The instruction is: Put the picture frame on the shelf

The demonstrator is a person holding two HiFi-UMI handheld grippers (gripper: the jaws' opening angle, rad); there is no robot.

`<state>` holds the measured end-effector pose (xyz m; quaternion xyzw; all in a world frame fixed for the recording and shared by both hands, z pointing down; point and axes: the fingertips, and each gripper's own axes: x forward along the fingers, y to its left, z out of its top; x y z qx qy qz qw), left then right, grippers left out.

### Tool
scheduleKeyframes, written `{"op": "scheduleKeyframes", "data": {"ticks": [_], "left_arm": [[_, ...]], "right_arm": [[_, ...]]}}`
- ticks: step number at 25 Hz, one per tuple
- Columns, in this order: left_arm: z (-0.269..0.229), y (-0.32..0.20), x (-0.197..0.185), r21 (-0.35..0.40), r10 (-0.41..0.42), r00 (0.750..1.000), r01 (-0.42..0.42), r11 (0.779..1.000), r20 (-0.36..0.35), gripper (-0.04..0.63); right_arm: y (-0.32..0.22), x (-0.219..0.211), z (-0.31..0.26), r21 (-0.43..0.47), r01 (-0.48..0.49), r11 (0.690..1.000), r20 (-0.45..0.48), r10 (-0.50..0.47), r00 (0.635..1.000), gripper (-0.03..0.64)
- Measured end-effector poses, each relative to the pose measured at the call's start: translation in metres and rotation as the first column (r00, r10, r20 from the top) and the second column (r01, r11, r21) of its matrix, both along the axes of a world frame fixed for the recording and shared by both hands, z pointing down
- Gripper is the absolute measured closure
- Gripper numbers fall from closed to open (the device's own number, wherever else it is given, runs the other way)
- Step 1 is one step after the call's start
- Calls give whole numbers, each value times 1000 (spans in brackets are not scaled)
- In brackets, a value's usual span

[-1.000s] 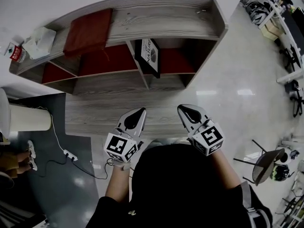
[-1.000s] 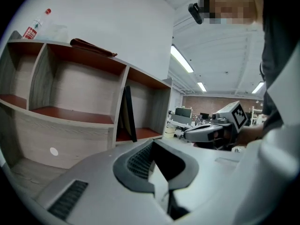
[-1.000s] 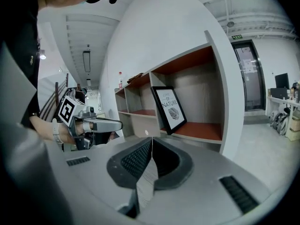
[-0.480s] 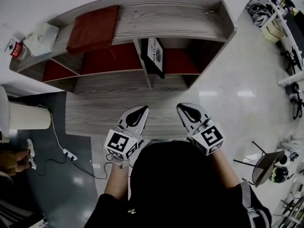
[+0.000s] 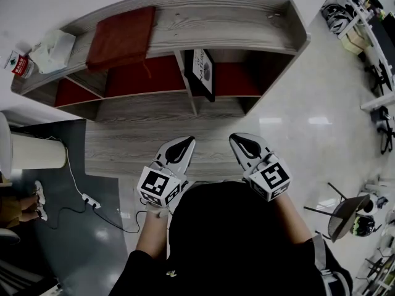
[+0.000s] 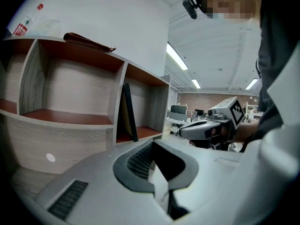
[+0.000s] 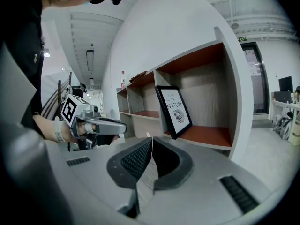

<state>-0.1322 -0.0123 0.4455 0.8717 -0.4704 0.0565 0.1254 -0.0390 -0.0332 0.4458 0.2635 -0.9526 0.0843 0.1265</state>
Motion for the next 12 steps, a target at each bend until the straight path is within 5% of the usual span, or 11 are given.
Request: {"op": "scheduleKeyframes", "data": {"ticks": [12], "left_arm": [[8,4,-7,-17,-16,1000,16,1000,-14,586]], "right_arm": [[1,-3,6,-1,-4,1000,-9,4,1000,617]]}}
